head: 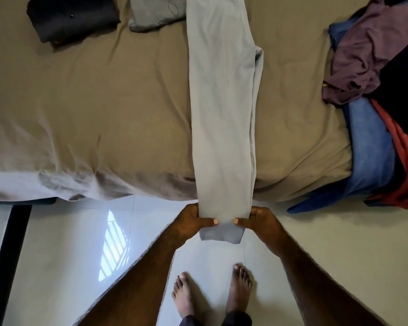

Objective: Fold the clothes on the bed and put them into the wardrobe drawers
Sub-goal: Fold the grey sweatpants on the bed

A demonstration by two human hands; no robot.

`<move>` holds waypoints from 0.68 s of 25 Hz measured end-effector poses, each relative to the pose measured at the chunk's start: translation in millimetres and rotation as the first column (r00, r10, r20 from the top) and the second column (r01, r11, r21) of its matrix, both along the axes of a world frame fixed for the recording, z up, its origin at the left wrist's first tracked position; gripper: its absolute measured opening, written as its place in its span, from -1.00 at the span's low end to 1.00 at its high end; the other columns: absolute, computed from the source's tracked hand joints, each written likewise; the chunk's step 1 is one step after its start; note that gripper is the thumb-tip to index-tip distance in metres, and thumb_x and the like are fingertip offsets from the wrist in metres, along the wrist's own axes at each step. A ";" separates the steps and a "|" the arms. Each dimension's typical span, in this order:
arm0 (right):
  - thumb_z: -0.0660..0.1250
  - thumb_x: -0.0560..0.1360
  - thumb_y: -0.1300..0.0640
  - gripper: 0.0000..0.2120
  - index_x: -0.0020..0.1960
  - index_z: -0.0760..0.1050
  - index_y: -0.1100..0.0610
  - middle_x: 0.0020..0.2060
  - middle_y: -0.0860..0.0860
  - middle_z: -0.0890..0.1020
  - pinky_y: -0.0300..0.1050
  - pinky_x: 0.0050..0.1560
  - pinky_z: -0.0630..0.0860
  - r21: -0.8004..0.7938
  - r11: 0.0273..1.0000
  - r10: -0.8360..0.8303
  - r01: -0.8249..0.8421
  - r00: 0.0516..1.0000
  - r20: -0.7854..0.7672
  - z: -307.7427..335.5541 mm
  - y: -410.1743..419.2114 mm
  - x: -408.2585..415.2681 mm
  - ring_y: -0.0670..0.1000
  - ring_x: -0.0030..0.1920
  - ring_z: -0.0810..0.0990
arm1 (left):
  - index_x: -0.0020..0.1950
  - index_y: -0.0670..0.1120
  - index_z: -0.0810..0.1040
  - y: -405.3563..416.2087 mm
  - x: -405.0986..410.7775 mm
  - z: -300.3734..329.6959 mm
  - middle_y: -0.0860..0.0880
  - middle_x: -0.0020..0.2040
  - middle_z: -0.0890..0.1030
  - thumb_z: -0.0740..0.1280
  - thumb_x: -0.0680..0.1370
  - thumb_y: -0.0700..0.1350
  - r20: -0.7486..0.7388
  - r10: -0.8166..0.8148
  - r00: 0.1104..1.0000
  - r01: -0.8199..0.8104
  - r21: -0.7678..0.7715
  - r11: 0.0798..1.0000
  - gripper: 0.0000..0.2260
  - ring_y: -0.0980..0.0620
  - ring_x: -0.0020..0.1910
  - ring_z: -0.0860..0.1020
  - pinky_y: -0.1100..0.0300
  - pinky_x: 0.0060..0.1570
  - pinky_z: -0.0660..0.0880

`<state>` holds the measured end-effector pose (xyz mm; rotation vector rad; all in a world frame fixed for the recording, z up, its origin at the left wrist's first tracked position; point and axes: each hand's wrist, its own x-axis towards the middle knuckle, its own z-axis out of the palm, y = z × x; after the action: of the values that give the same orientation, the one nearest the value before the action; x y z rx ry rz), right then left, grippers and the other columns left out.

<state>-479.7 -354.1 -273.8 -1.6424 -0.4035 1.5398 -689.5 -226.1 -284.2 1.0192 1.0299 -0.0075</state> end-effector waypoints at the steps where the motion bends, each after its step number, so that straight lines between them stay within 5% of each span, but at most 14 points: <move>1: 0.52 0.49 0.33 -0.69 0.23 0.66 0.25 0.10 0.12 0.76 0.04 0.11 0.69 -0.017 0.999 0.038 -0.040 0.997 -0.072 15.6 -7.2 -5.8 0.21 0.16 0.72 | 0.37 -0.12 0.61 -6.5 -11.5 14.7 -0.06 0.26 0.71 0.66 0.34 -0.03 0.014 -0.021 1.000 0.021 -0.046 0.999 -0.37 -0.12 0.27 0.66 -0.10 0.26 0.62; 6: 0.64 0.38 0.09 -0.57 0.19 0.71 0.24 0.11 0.26 0.73 0.03 -0.12 0.62 -0.061 0.986 0.140 -0.153 0.972 -0.187 47.2 -24.5 -5.1 0.28 -0.01 0.68 | 0.34 -0.15 0.65 -18.9 -33.9 52.8 -0.14 0.26 0.70 0.60 0.48 -0.12 0.034 -0.053 0.998 0.060 -0.249 0.967 -0.56 -0.19 0.29 0.65 -0.20 0.33 0.56; 9: 0.76 0.13 -0.11 -0.30 0.12 0.72 0.28 0.02 0.31 0.71 -0.10 -0.30 0.51 -0.041 0.997 0.048 -0.061 0.965 -0.256 73.5 -28.5 -13.4 0.18 -0.15 0.59 | 0.36 -0.22 0.62 -28.7 -34.9 88.7 -0.19 0.31 0.67 0.54 0.49 -0.12 0.076 0.105 0.992 -0.074 -0.333 0.940 -0.54 -0.22 0.32 0.63 -0.15 0.38 0.52; 11: 0.78 0.06 -0.10 -0.29 0.06 0.72 0.30 -0.10 0.25 0.71 -0.14 -0.41 0.52 -0.011 0.999 -0.039 0.037 0.960 -0.278 94.2 -6.2 -8.8 0.09 -0.28 0.62 | 0.36 -0.27 0.60 -7.0 -17.6 114.9 -0.26 0.30 0.66 0.48 0.52 -0.19 0.120 0.245 0.962 -0.194 -0.334 0.922 -0.58 -0.25 0.29 0.64 -0.11 0.31 0.58; 15: 0.51 0.46 0.06 -0.80 -0.02 0.75 0.18 -0.01 0.15 0.76 -0.06 -0.11 0.70 0.142 0.940 -0.243 0.311 0.900 -0.363 145.6 85.8 26.9 0.06 -0.08 0.75 | 0.25 -0.27 0.60 76.4 45.8 167.8 -0.23 0.09 0.73 0.29 0.67 -0.13 0.167 0.591 0.789 -0.499 -0.388 0.775 -0.73 -0.16 0.02 0.73 -0.01 -0.02 0.70; 17: 0.33 0.63 0.06 -0.80 0.07 0.73 0.08 0.13 0.11 0.74 0.02 0.03 0.69 0.173 0.901 -0.297 0.398 0.857 -0.422 160.2 131.0 48.8 0.07 0.08 0.74 | 0.23 -0.23 0.58 116.9 72.7 181.5 -0.21 0.09 0.73 0.30 0.64 0.09 0.249 0.674 0.695 -0.561 -0.398 0.726 -0.60 -0.16 -0.02 0.74 -0.07 -0.01 0.70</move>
<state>-430.9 -223.1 -113.6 -1.1023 -0.0724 1.4183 -616.8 -109.2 -102.7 0.3254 0.9345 0.5736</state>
